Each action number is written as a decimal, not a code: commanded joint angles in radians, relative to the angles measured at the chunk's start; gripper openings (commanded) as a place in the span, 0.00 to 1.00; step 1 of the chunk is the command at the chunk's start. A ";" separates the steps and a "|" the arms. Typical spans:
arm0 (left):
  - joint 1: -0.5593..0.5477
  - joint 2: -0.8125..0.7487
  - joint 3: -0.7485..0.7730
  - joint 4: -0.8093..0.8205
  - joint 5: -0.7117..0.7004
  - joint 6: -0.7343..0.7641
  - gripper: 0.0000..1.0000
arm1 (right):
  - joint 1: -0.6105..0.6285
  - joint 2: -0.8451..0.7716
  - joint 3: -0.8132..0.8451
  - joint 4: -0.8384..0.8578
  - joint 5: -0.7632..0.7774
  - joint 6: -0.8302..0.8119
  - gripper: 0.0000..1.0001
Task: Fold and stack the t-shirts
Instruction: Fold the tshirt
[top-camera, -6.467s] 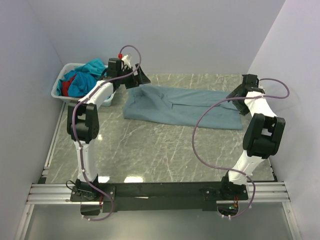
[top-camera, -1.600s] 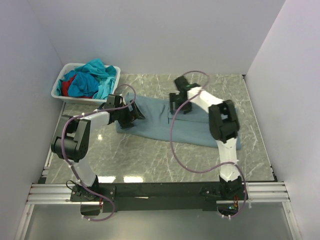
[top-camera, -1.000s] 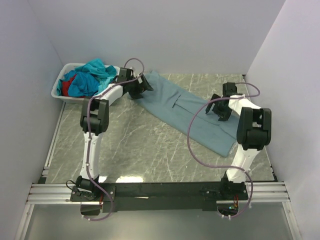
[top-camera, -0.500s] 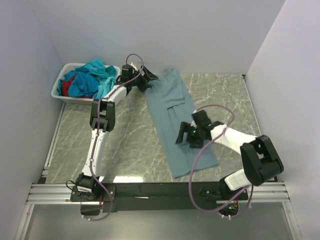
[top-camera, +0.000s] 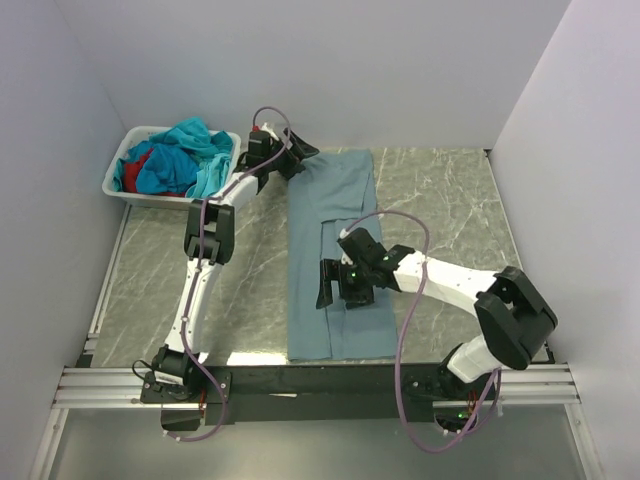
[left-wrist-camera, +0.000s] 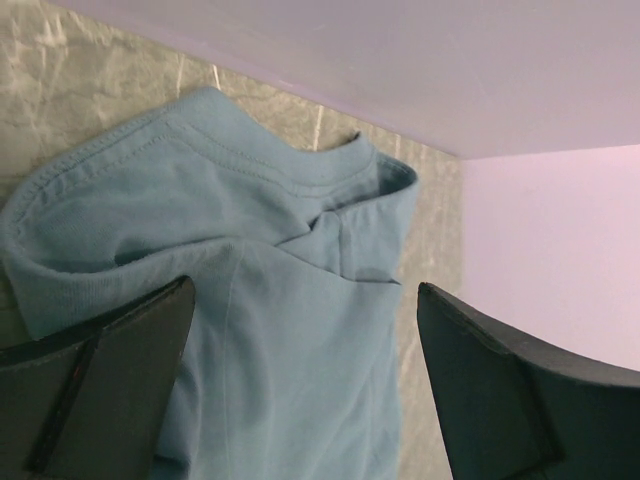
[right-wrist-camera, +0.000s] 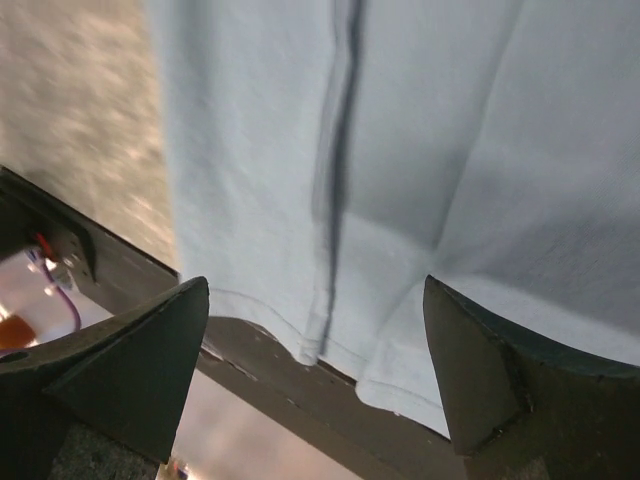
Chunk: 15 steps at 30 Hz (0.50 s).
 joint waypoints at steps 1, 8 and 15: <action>-0.003 -0.077 0.045 -0.033 -0.100 0.120 0.99 | -0.002 -0.079 0.085 -0.070 0.085 -0.032 0.94; -0.013 -0.241 0.107 -0.013 -0.028 0.183 0.99 | -0.038 -0.188 0.132 -0.124 0.200 -0.011 0.94; -0.040 -0.482 0.032 -0.101 -0.073 0.324 0.99 | -0.192 -0.332 0.103 -0.182 0.245 -0.017 0.95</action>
